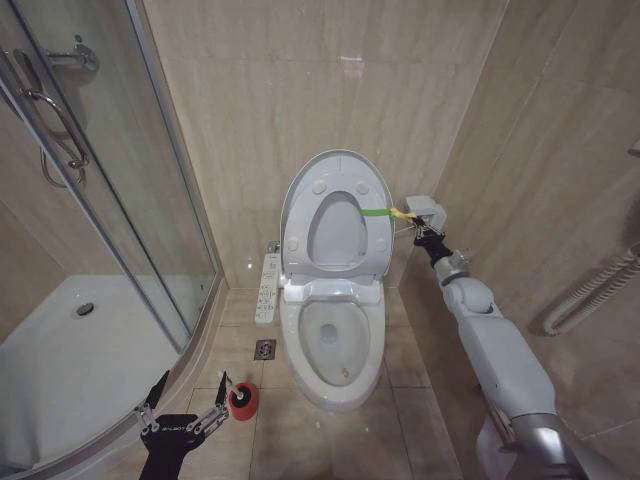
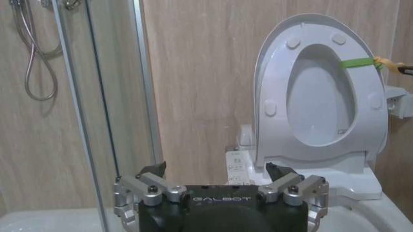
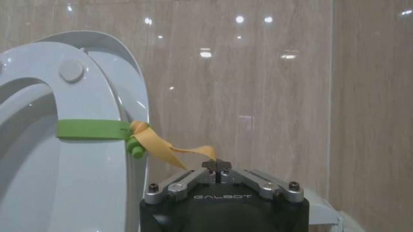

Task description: Open the toilet lid, clean the toilet bowl with a toilet brush, close the toilet lid, and flush.

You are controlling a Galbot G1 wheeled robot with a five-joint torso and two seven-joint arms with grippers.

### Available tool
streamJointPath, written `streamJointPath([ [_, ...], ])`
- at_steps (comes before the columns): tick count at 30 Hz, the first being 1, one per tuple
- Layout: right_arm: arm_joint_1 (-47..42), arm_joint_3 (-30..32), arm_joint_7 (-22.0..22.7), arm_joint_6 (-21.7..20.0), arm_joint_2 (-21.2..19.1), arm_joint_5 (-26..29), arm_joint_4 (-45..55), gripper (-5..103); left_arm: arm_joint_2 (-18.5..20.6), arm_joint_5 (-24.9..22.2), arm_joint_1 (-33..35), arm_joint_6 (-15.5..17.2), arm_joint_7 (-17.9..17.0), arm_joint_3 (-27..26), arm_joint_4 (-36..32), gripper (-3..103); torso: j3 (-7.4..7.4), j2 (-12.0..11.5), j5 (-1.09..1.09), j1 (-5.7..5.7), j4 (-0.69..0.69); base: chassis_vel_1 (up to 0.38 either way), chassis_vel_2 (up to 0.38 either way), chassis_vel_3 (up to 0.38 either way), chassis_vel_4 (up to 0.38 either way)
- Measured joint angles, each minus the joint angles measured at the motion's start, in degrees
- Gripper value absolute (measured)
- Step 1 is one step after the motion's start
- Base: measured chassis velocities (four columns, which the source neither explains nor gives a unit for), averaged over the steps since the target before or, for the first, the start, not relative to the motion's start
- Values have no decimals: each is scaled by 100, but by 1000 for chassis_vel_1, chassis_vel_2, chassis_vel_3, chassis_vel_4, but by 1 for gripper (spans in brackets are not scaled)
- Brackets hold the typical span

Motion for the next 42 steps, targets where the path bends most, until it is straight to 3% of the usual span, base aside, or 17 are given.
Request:
streamJointPath([
  [5, -17, -26, 8, -40, -7, 48, 71, 0, 0, 0, 0, 0, 0, 0, 0, 100, 0, 0, 0, 0, 0, 0, 0, 0, 0],
  [6, -23, -30, 9, -53, -7, 52, 97, 12, 0, 0, 0, 0, 0, 0, 0, 100, 0, 0, 0, 0, 1, 0, 0, 0, 0],
  [13, -83, -32, 9, -71, -15, 55, 180, 12, 0, 0, 1, 0, 0, 1, 0, 100, 0, 0, 0, 0, 0, 0, 0, 0, 0],
  [14, -108, -32, 9, -72, -23, 56, 208, 40, 0, 0, 0, 0, 0, 0, 0, 100, 0, 0, 0, 0, 1, 0, 0, 0, 0],
  [20, -269, 19, 4, -73, -124, 61, 389, 40, 0, 0, 1, 0, 0, 0, 0, 100, 0, 0, 0, 0, 1, 0, 0, 0, 0],
  [21, -332, 46, 2, -73, -167, 76, 458, 66, 0, 0, 0, 0, 0, 0, 0, 100, 0, 0, 0, 0, 1, 0, 0, 0, 0],
  [28, -620, 185, -22, -76, -329, 186, 772, 66, 0, 0, 0, 0, 0, 0, 0, 100, 0, 0, 1, 0, 0, 0, 0, 0, 0],
  [29, -694, 220, -23, -78, -362, 236, 864, 93, 0, 0, 0, 0, 0, 0, 0, 100, 0, 0, 0, 0, 0, 0, 0, 0, 0],
  [34, -993, 335, -23, -143, -475, 410, 1241, 93, 0, 0, 0, 0, 0, 0, 0, 100, 0, 0, 0, 0, 0, 0, 0, 0, 0],
  [35, -1069, 371, -20, -153, -495, 440, 1347, 100, 0, 0, 0, 0, 0, 0, 0, 100, 0, 0, 0, 0, 0, 0, 0, 0, 0],
  [42, -1581, 584, -6, -184, -582, 524, 1807, 100, 0, 0, 0, 0, 0, 0, 0, 100, 0, 0, -1, 0, 0, 0, 0, 0, 0],
])
